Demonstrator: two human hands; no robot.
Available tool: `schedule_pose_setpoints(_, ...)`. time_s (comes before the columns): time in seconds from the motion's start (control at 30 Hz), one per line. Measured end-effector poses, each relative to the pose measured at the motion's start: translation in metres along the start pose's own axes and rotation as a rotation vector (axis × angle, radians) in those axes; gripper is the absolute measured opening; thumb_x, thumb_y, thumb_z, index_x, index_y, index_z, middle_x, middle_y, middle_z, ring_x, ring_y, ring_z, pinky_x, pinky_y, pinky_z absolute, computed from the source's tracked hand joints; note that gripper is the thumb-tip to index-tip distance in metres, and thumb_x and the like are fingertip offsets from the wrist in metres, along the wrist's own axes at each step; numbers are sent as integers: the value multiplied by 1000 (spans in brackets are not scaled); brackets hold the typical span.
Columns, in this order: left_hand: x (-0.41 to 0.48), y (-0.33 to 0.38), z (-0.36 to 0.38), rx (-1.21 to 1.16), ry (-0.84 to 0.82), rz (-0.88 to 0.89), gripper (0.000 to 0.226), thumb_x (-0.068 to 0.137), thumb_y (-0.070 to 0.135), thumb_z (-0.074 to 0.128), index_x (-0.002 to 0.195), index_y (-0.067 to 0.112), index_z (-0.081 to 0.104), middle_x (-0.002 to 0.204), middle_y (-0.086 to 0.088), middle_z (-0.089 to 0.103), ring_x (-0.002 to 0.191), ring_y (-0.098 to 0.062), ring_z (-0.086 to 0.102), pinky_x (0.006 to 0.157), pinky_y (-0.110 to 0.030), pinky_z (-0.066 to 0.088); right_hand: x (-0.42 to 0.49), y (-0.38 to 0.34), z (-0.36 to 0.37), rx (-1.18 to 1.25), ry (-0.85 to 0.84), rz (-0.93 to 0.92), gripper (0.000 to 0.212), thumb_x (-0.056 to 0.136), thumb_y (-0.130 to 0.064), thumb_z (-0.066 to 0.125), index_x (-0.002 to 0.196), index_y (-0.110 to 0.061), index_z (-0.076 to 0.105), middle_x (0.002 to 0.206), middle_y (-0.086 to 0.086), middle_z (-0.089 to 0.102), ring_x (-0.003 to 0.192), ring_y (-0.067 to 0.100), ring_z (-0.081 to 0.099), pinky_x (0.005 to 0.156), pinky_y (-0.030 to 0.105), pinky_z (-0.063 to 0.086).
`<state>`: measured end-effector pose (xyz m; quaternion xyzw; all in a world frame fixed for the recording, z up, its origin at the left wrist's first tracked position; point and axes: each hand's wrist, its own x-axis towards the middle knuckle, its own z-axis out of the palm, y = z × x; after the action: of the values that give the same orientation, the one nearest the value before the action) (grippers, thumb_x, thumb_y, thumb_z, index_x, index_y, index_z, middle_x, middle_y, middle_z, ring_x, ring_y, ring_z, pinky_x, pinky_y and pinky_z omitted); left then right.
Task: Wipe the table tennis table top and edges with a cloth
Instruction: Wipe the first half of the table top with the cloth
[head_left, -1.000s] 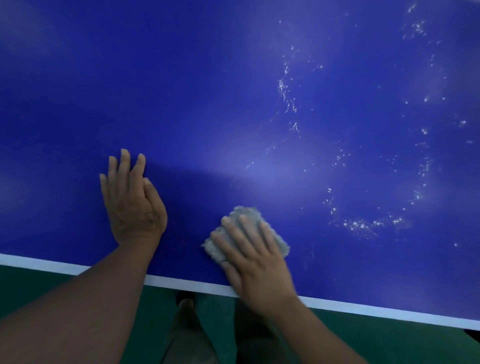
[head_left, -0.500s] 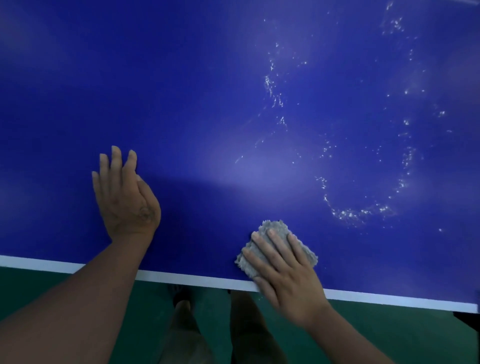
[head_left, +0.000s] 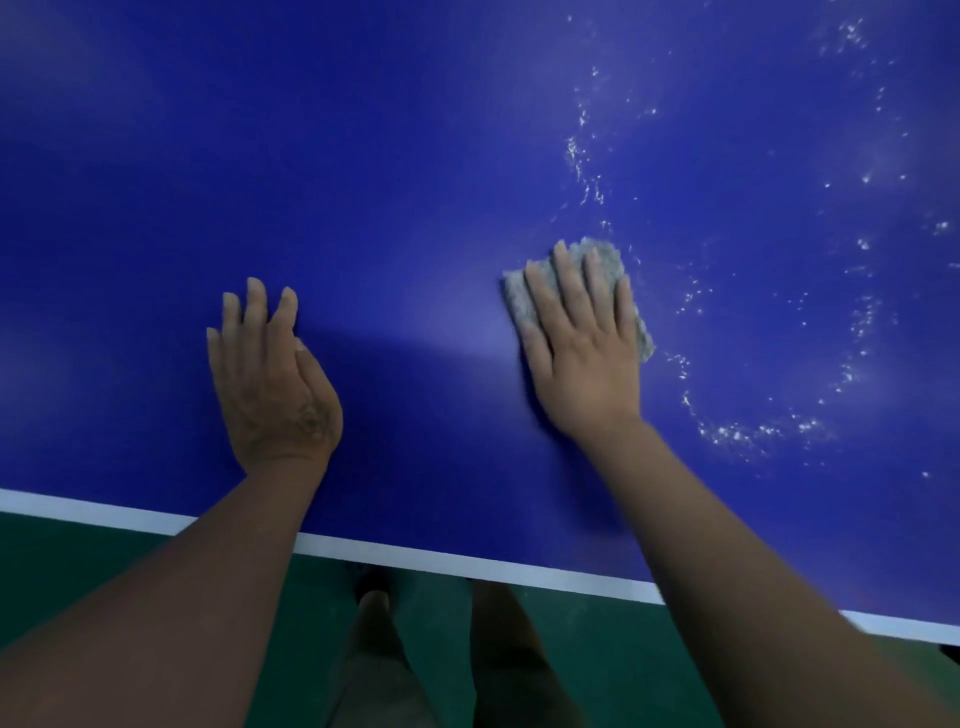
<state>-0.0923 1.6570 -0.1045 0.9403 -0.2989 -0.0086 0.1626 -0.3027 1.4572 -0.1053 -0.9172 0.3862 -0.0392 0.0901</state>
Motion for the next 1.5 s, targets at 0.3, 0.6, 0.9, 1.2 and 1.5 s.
schedule_pose_setpoints(0.3,1,-4,2,-39,1,0,49,112,13,33,160,10,46,174,-13,32,166,-33,17,135,-54,10,-73,-50,13,48,-152,-422,57,114,-44,37,169,-28,32,179,2,18,166,29,13,131,61,15)
schedule_pose_setpoints(0.6,15,19,7,136,-113,-105,63,112,43,18,172,22,17,181,-8,6,167,-31,-1,134,-58,2,96,-26,-11,13,-71,96,61,111,-39,30,171,-30,22,180,0,11,167,24,2,133,52,1)
schedule_pose_setpoints(0.9,84,90,48,267,-149,-111,77,107,62,1,172,23,-7,180,-11,-12,166,-39,-11,133,-62,-2,49,38,-16,115,9,-178,60,109,-31,54,164,-12,40,175,7,29,165,27,19,132,55,20)
schedule_pose_setpoints(1.2,99,98,51,173,-116,-120,70,110,56,17,173,26,11,181,-7,1,167,-34,-3,134,-59,2,111,-11,2,13,60,-166,60,112,-42,38,167,-16,37,176,9,25,165,30,17,132,54,20)
schedule_pose_setpoints(1.5,101,102,46,136,-119,-139,70,109,54,20,173,26,16,181,-6,4,167,-31,-3,134,-56,0,172,-2,2,81,74,-84,60,111,-41,44,166,-18,39,175,7,28,165,28,18,133,51,15)
